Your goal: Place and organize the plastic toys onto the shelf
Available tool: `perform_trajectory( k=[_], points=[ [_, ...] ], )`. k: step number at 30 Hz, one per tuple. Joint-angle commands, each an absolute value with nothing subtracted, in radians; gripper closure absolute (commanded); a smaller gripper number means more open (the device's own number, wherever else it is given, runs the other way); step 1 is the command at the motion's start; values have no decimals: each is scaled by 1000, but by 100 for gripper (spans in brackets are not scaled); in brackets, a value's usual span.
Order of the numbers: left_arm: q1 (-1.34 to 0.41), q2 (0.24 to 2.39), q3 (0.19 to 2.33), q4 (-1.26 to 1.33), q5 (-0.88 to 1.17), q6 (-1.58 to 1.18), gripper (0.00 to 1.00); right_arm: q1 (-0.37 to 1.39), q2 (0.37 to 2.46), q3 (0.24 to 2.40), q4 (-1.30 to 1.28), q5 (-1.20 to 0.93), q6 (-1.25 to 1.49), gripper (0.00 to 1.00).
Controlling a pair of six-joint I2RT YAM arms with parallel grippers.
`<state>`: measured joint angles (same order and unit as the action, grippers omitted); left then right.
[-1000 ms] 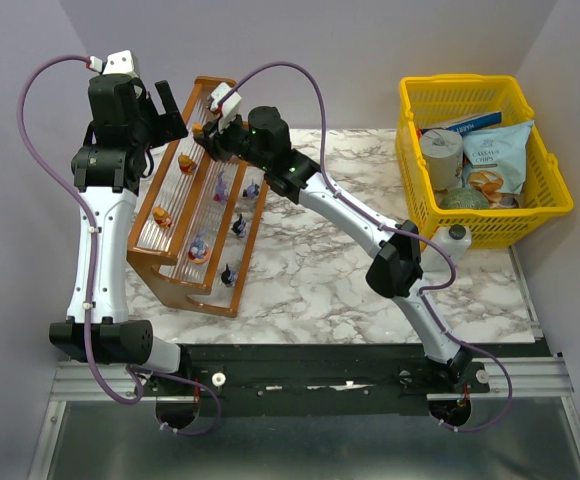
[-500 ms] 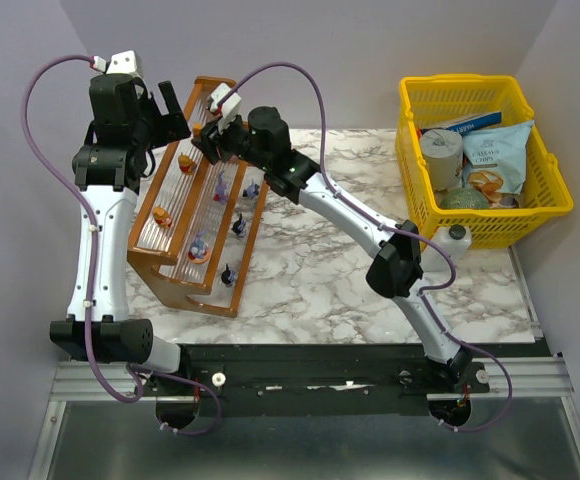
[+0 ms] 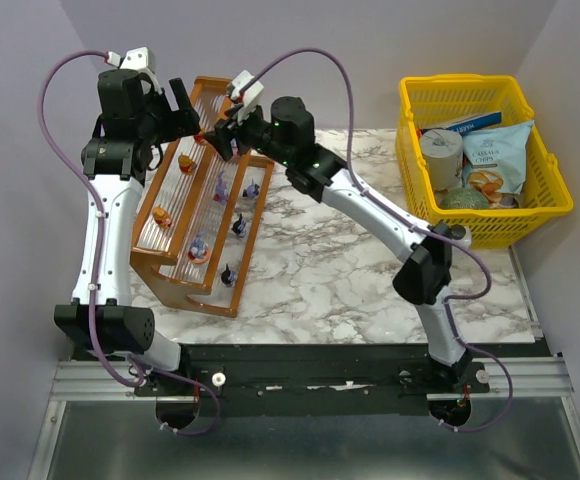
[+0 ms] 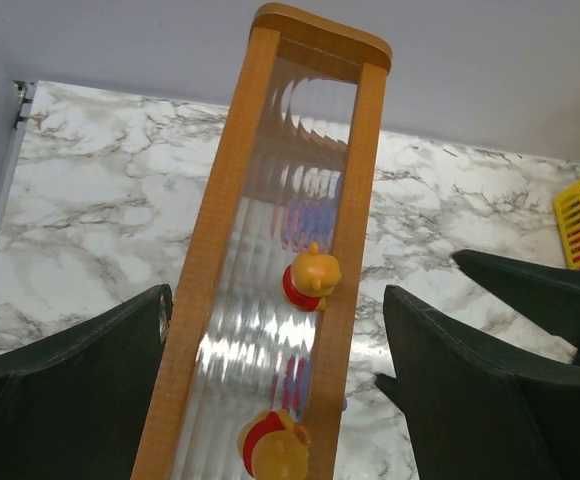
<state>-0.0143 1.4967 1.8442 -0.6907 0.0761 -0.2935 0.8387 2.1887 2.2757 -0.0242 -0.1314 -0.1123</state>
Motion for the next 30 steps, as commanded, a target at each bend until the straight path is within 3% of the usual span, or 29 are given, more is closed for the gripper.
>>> perform_trajectory(
  k=[1,7,12,22,30],
  points=[
    [-8,1520,1859,-650,179,-298,9,793,1996,2084,17,-138,-98,24],
    [-9,1549,1867,-646,209,-295,17,726,1734,1777,-35,-150,-52,23],
    [-8,1577,1853,-641,242,-298,29,721,1599,1662,-139,-91,-35,23],
    [-9,1617,1861,-643,264,-293,42,719,1470,1459,-192,-6,-3,23],
    [-9,1603,1835,-638,265,-287,49,719,1450,1427,-199,37,26,24]
  ],
)
